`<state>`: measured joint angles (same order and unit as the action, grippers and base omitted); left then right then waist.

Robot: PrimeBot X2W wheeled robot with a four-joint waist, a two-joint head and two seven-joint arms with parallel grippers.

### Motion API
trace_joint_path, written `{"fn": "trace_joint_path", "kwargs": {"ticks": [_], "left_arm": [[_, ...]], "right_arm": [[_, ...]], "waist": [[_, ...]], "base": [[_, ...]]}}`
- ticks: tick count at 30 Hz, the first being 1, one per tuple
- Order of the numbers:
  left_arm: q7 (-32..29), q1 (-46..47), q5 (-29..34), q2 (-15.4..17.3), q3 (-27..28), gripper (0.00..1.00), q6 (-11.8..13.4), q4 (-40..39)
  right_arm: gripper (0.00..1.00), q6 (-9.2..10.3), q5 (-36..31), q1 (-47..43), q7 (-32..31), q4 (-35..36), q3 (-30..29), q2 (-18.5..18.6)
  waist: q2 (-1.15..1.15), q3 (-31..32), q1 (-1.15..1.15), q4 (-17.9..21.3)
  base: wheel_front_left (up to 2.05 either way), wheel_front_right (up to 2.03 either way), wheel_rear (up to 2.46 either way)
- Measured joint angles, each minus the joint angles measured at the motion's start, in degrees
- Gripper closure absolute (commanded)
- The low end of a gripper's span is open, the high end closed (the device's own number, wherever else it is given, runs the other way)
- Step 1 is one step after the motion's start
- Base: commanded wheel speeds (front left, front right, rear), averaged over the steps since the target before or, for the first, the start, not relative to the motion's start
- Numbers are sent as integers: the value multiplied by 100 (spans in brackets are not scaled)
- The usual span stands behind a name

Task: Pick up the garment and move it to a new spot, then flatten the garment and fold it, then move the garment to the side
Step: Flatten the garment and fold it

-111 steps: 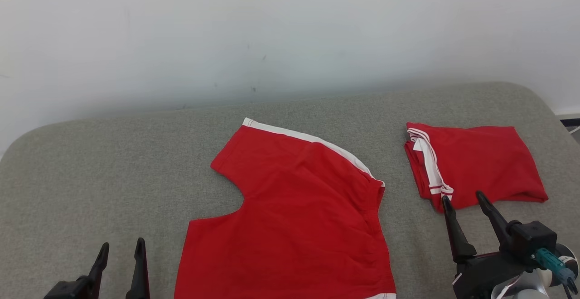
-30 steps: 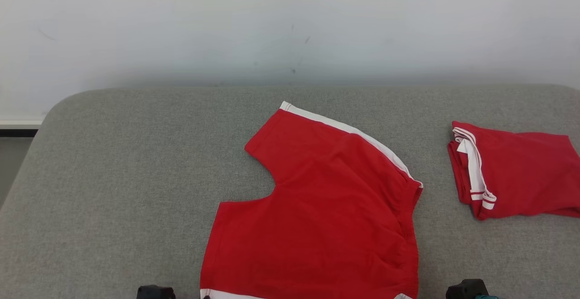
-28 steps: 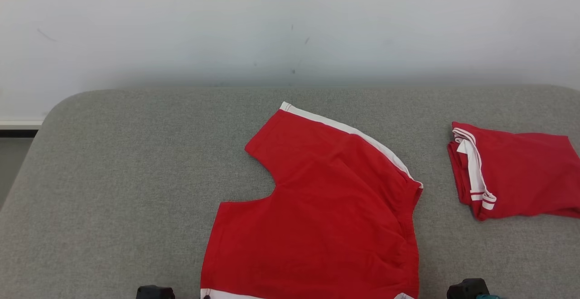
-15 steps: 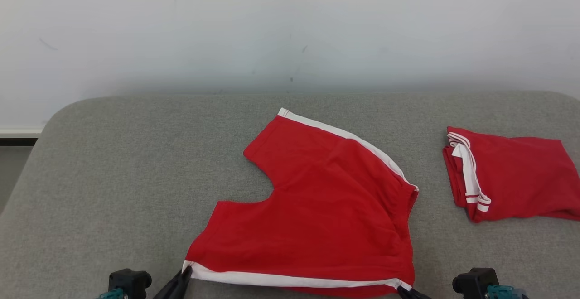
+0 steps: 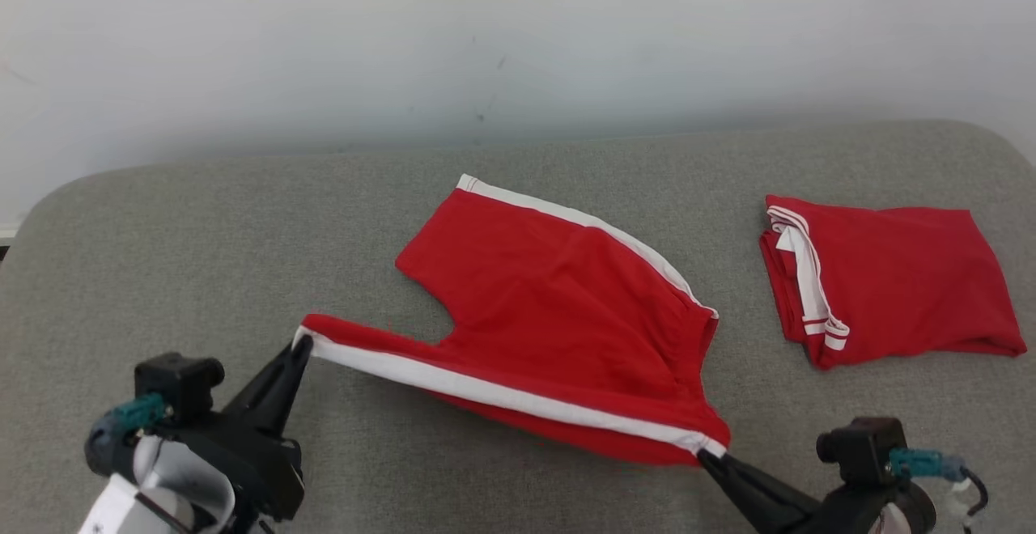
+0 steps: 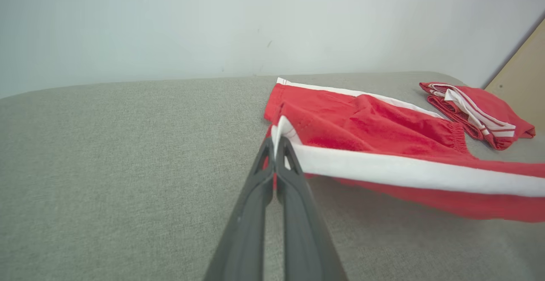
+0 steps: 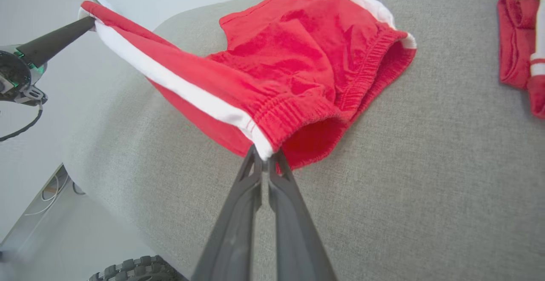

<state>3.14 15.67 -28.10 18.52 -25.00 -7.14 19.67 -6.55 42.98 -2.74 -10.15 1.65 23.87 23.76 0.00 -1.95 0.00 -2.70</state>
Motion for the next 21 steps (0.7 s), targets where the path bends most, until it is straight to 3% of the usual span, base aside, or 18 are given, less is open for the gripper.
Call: {"fn": "trace_joint_path", "kwargs": {"ticks": [10, 21], "left_arm": [[-657, 1318, -276, 655, -121, 100, -2, 0], [-1126, 2875, -526, 1316, -875, 100, -2, 293]], "right_arm": [[100, -1, 76, 1517, -408, -130, -10, -270], [100, -1, 140, 2858, -680, -944, 156, -829]], "waist": [[0, -532, 0, 368], [0, -1270, 1, 914]], "base": [[0, 0, 0], [0, 0, 0]]}}
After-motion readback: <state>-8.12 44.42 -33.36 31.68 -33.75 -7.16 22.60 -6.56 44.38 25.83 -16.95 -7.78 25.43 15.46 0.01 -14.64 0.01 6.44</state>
